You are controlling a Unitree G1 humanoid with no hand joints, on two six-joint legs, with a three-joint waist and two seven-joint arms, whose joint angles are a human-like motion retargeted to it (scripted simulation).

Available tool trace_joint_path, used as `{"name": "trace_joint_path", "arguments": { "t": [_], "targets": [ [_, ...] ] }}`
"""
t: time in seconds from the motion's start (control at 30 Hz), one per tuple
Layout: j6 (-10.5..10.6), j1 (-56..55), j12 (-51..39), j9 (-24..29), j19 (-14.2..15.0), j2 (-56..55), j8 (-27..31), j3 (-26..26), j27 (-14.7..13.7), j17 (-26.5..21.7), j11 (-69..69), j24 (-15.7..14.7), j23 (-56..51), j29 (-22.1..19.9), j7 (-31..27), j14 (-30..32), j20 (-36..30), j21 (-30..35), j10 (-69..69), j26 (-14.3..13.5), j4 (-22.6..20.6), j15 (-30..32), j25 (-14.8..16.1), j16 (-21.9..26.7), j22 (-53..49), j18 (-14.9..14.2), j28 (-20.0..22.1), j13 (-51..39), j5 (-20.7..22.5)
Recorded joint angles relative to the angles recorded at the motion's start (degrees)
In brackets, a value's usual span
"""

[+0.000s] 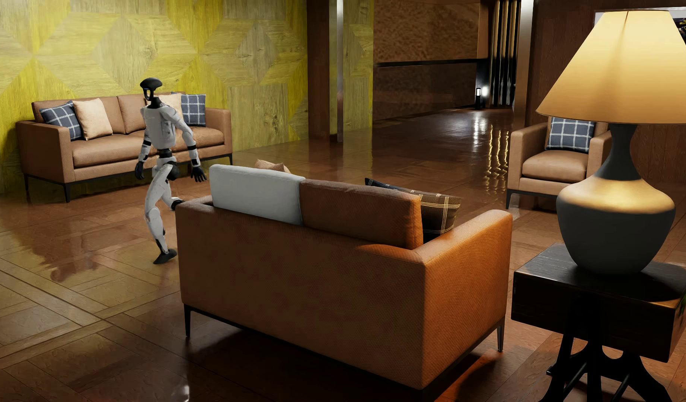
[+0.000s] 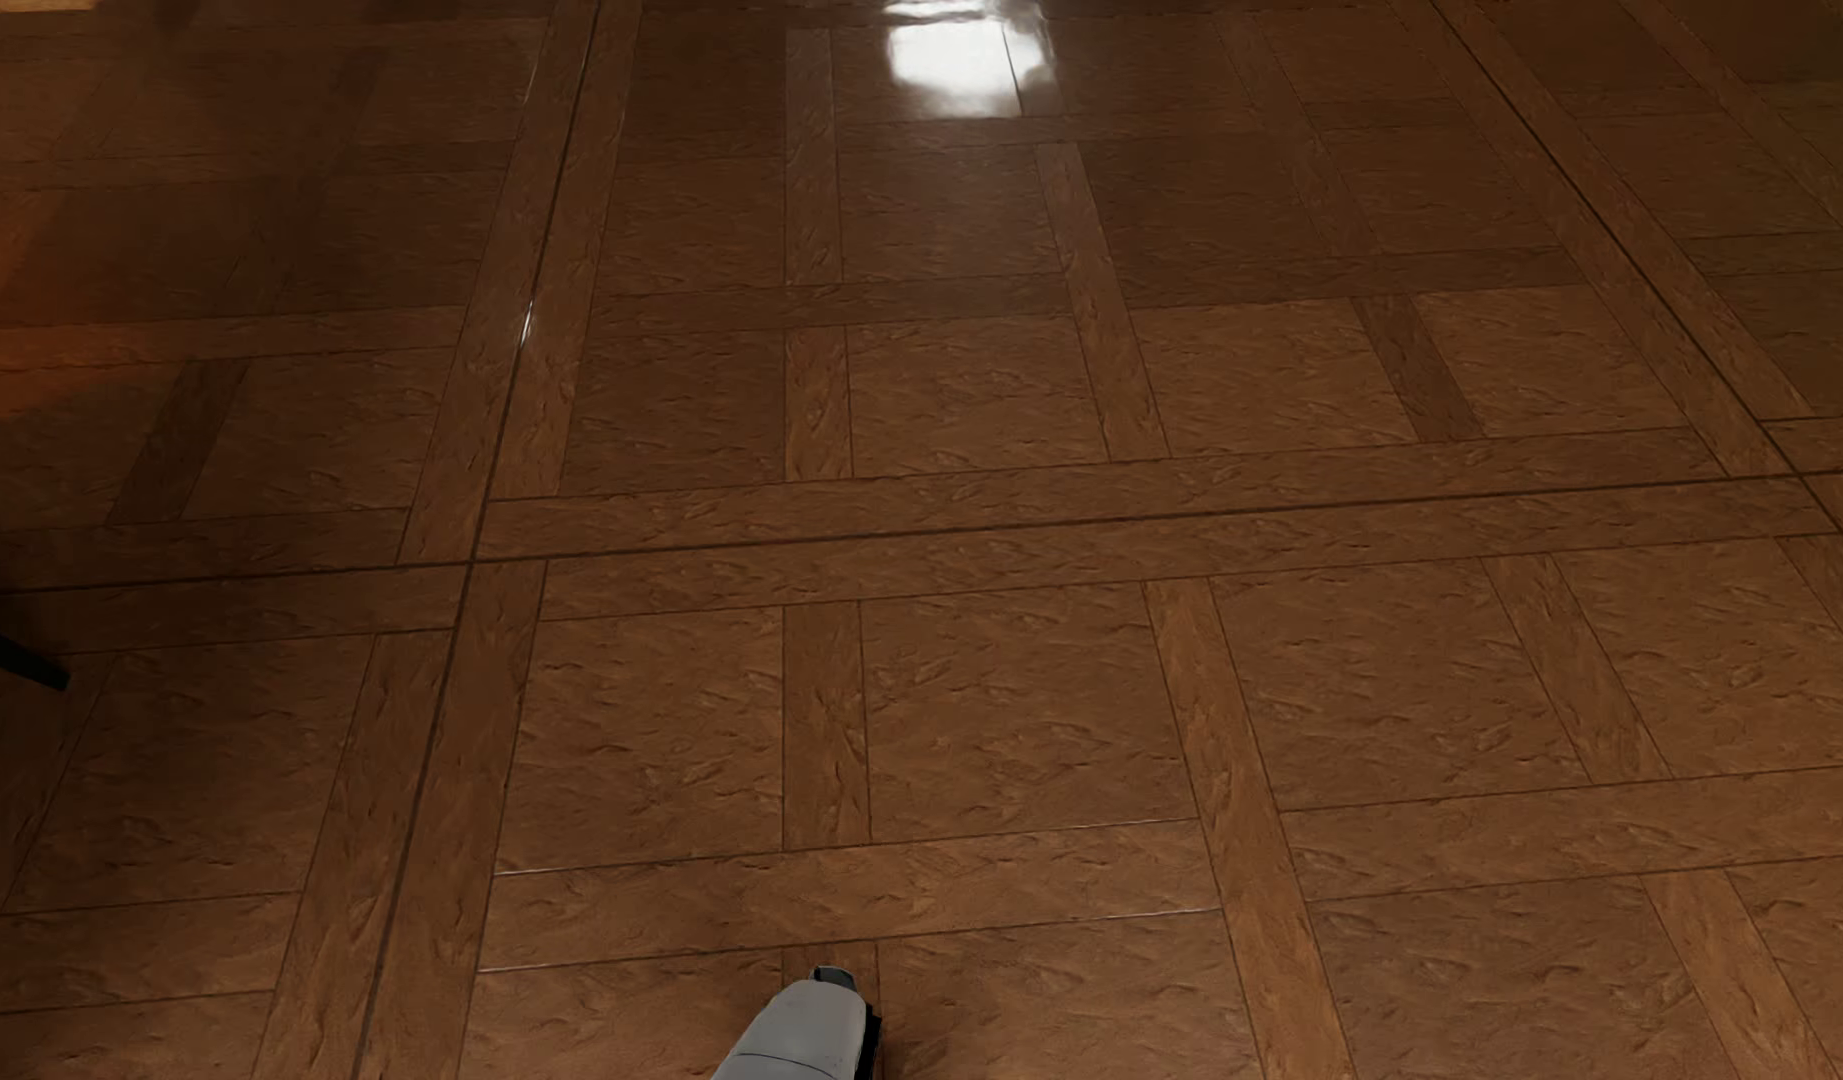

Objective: Go around the sofa

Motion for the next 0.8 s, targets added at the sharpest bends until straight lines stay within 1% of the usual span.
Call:
{"name": "trace_joint_path", "arguments": {
  "t": [0.03,0.07,0.1,0.13,0.17,0.2,0.23,0.27,0.3,0.33,0.37,0.4,0.43,0.47,0.5,0.53,0.57,0.6,0.63,0.67,0.7,0.73,0.77,0.8],
  "targets": [
    [-0.3,2.7,0.7,-0.4,0.0,-5.0,0.0,-3.2,0.0,0.3,8.0,0.0,1.5,0.0,0.0,-3.8,1.7,0.5,0.0,0.0,-1.8,0.5,0.0,-0.1,-1.7,0.0,0.0,0.3,1.4],
    [-1.0,7.7,-0.2,0.9,0.0,-9.2,0.0,-6.9,0.0,0.5,16.9,0.0,2.1,0.0,0.0,-6.6,1.2,1.3,-1.5,0.0,-4.5,-1.8,0.0,0.0,-3.4,0.0,0.0,0.9,2.2],
    [-1.2,13.9,-2.3,2.0,0.0,-14.1,0.0,-10.4,0.0,0.7,24.8,0.0,2.4,0.0,0.0,-8.4,0.2,2.0,-4.8,0.0,-7.2,-5.2,0.0,0.2,-4.7,0.0,0.0,2.3,3.4],
    [-1.0,19.9,-4.8,2.2,0.0,-20.5,0.0,-13.0,0.0,1.1,29.6,0.0,3.2,0.0,0.0,-11.1,0.7,3.0,-8.2,0.0,-9.0,-9.6,0.0,0.3,-6.9,0.0,0.0,3.9,5.2],
    [-0.8,26.7,-6.9,2.9,0.0,-26.1,0.0,-15.9,0.0,1.0,30.0,0.0,3.7,0.0,0.0,-14.7,3.8,4.8,-12.0,0.0,-10.1,-12.9,0.0,0.5,-9.8,0.0,0.0,5.4,7.0],
    [-0.8,31.5,-9.1,2.5,0.0,-32.9,0.0,-18.9,0.0,0.8,27.6,0.0,4.7,0.0,0.0,-17.9,7.5,6.8,-14.8,0.0,-10.8,-13.9,0.0,0.7,-13.0,0.0,0.0,6.7,7.9],
    [-0.2,37.7,-10.8,2.9,0.0,-36.2,0.0,-22.2,0.0,0.9,20.7,0.0,5.5,0.0,0.0,-21.2,10.9,7.5,-16.9,0.0,-9.1,-14.0,0.0,1.2,-16.3,0.0,0.0,8.4,9.7],
    [-0.2,41.9,-12.8,2.4,0.0,-39.7,0.0,-25.2,0.0,1.0,12.6,0.0,6.5,0.0,0.0,-24.3,15.4,8.6,-18.8,0.0,-8.3,-12.7,0.0,1.8,-20.2,0.0,0.0,9.8,9.7],
    [-0.3,46.3,-15.2,1.7,0.0,-42.0,0.0,-27.4,0.0,1.1,3.2,0.0,7.2,0.0,0.0,-27.3,17.9,9.1,-20.3,0.0,-7.4,-10.3,0.0,2.0,-22.7,0.0,0.0,11.3,9.3],
    [-0.3,50.3,-17.9,0.8,0.0,-43.3,0.0,-28.6,0.0,1.3,-7.5,0.0,7.5,0.0,0.0,-29.8,20.6,9.2,-21.4,0.0,-6.8,-8.6,0.0,2.4,-25.2,0.0,0.0,12.6,9.4],
    [-0.5,53.2,-20.0,-0.4,0.0,-44.5,0.0,-29.7,0.0,1.3,-15.3,0.0,7.7,0.0,0.0,-31.4,22.2,9.5,-21.8,0.0,-6.3,-8.5,0.0,3.1,-27.9,0.0,0.0,13.9,9.2],
    [-0.9,55.8,-21.2,-1.2,0.0,-45.9,0.0,-31.2,0.0,1.1,-16.8,0.0,7.9,0.0,0.0,-31.3,24.1,9.5,-21.7,0.0,-5.3,-10.2,0.0,3.6,-30.0,0.0,0.0,14.7,8.4],
    [-0.4,58.0,-21.7,-1.1,0.0,-46.9,0.0,-33.9,0.0,1.1,-13.9,0.0,8.2,0.0,0.0,-29.4,25.7,9.4,-20.5,0.0,-2.1,-9.7,0.0,3.6,-31.0,0.0,0.0,15.5,8.2],
    [0.9,58.7,-21.3,-1.2,0.0,-49.4,0.0,-35.0,0.0,1.2,-5.9,0.0,9.7,0.0,0.0,-24.9,26.7,10.3,-17.1,0.0,1.0,-5.3,0.0,3.1,-31.1,0.0,0.0,15.3,9.0],
    [3.2,58.1,-19.9,-0.5,0.0,-50.2,0.0,-34.6,0.0,1.4,1.6,0.0,12.8,0.0,0.0,-16.8,26.8,11.5,-10.3,0.0,4.3,-4.6,0.0,1.4,-29.1,0.0,0.0,14.0,11.6],
    [3.6,54.7,-18.3,0.1,0.0,-47.2,0.0,-32.9,0.0,1.9,5.4,0.0,14.6,0.0,0.0,-7.7,26.4,11.7,0.5,0.0,5.5,-7.4,0.0,0.9,-27.0,0.0,0.0,12.0,13.1],
    [2.8,47.3,-17.6,-0.3,0.0,-44.3,0.0,-30.8,0.0,2.9,6.4,0.0,13.1,0.0,0.0,-1.0,23.3,10.2,15.8,0.0,3.9,-10.9,0.0,1.2,-24.7,0.0,0.0,11.5,14.0],
    [3.3,41.1,-17.3,0.4,0.0,-38.8,0.0,-26.4,0.0,3.4,4.3,0.0,10.5,0.0,0.0,-1.7,19.6,9.3,28.0,0.0,4.0,-11.8,0.0,0.8,-21.6,0.0,0.0,10.7,16.3],
    [2.2,35.9,-16.1,1.0,0.0,-33.3,0.0,-21.6,0.0,3.8,1.2,0.0,7.5,0.0,0.0,-2.8,16.2,8.2,34.0,0.0,2.0,-11.4,0.0,0.3,-18.1,0.0,0.0,9.2,17.2],
    [0.6,29.1,-13.1,0.9,0.0,-28.7,0.0,-17.2,0.0,4.5,-2.0,0.0,3.7,0.0,0.0,-2.8,16.0,6.3,36.2,0.0,0.5,-11.3,0.0,0.3,-17.3,0.0,0.0,7.3,17.5],
    [-1.0,24.2,-9.2,1.2,0.0,-22.4,0.0,-13.6,0.0,4.9,-5.8,0.0,-0.4,0.0,0.0,-1.3,16.9,5.8,32.3,0.0,-1.0,-11.4,0.0,0.4,-16.7,0.0,0.0,5.8,17.4],
    [-1.0,20.3,-9.2,1.5,0.0,-16.9,0.0,-11.1,0.0,4.7,-9.0,0.0,-4.2,0.0,0.0,3.0,11.5,3.5,23.0,0.0,-2.0,-11.6,0.0,-1.7,-7.1,0.0,0.0,4.2,17.2],
    [-1.7,17.0,-6.2,1.4,0.0,-11.7,0.0,-8.5,0.0,4.7,-11.9,0.0,-8.9,0.0,0.0,8.4,7.8,1.2,10.8,0.0,-2.7,-12.0,0.0,-0.4,-7.5,0.0,0.0,2.5,16.5],
    [-1.9,14.4,-3.8,1.0,0.0,-7.3,0.0,-6.4,0.0,4.6,-14.1,0.0,-12.5,0.0,0.0,10.6,5.6,1.0,-1.5,0.0,-2.7,-13.2,0.0,-0.4,-5.8,0.0,0.0,0.9,15.9]
  ]
}}
